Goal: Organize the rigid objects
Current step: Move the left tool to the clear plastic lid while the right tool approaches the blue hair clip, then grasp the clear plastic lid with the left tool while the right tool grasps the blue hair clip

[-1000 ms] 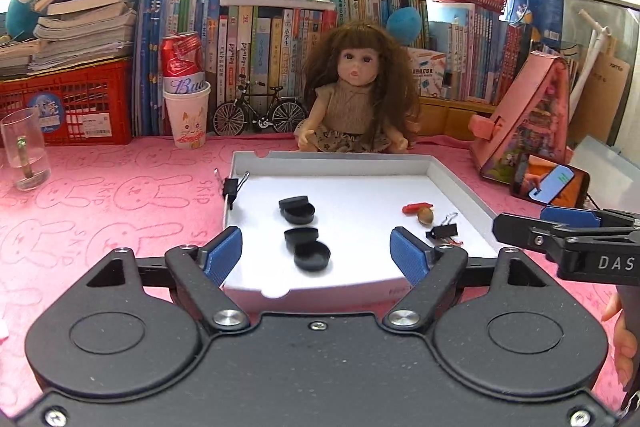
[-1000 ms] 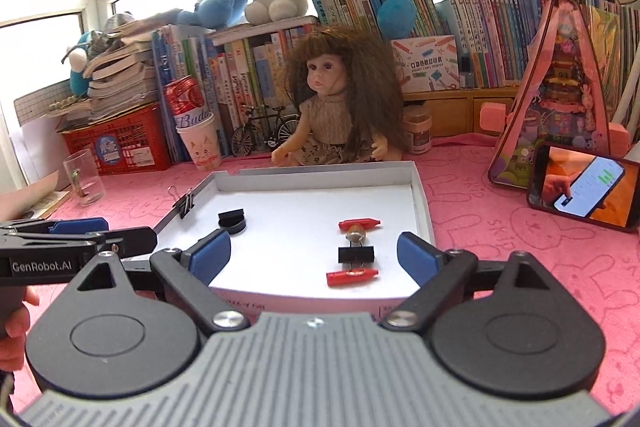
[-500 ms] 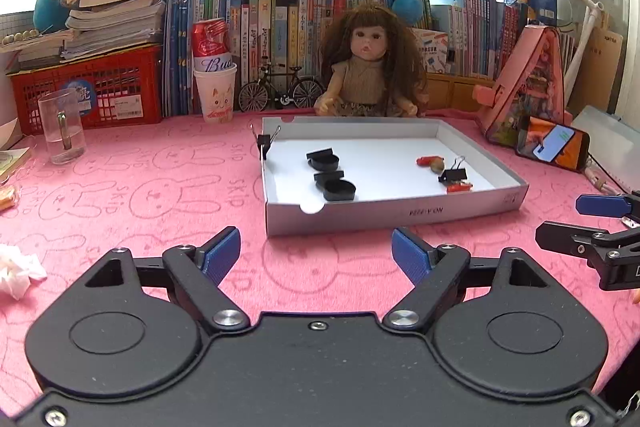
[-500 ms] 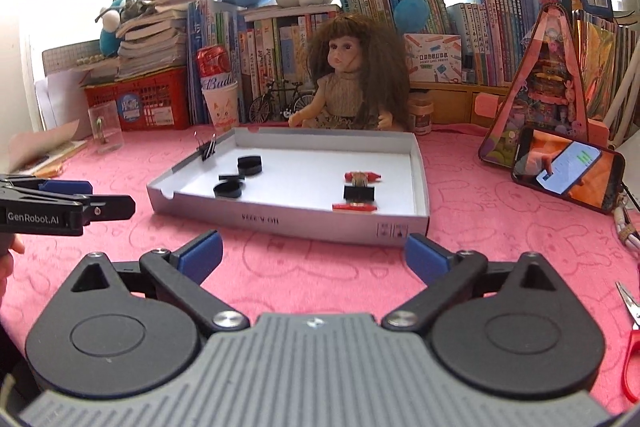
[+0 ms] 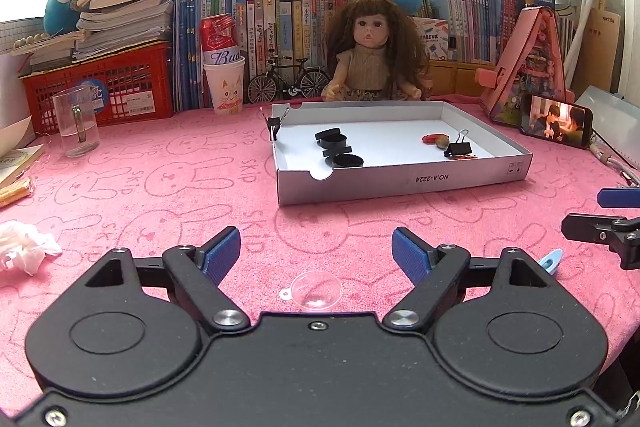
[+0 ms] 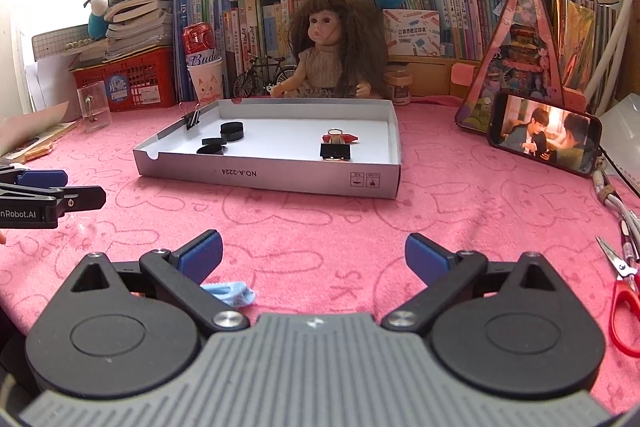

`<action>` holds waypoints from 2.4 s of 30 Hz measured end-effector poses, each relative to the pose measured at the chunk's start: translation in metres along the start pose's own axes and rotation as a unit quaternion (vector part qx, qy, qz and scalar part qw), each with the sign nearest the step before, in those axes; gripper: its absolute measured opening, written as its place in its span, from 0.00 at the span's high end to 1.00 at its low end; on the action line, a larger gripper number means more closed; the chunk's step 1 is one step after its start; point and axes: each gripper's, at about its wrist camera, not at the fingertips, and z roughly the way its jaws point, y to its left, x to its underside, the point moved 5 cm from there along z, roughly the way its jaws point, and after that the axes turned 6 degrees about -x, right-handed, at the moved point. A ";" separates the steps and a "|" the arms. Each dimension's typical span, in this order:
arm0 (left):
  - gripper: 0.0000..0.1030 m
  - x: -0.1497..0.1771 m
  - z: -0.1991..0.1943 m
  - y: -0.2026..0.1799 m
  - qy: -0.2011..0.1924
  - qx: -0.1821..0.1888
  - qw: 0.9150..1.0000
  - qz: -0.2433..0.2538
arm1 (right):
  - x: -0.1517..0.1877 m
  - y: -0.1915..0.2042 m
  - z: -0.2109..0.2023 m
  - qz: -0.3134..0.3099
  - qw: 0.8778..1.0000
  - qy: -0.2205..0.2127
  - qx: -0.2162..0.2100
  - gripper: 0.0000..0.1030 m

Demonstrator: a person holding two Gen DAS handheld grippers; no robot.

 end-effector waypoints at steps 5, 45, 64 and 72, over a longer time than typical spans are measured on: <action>0.25 0.009 -0.003 0.000 0.002 0.000 1.000 -0.003 | 0.008 0.003 -0.008 -0.009 1.000 0.000 0.005 0.19; 0.69 0.030 0.001 -0.002 0.016 -0.003 1.000 -0.022 | 0.016 0.034 0.001 -0.009 1.000 -0.016 -0.019 0.79; 0.69 0.023 -0.001 -0.010 0.007 0.006 1.000 -0.017 | 0.017 0.030 -0.011 -0.011 0.999 -0.021 -0.036 0.56; 0.69 0.023 -0.003 -0.012 0.006 0.008 1.000 -0.014 | 0.026 0.033 -0.006 -0.019 0.999 0.000 -0.034 0.51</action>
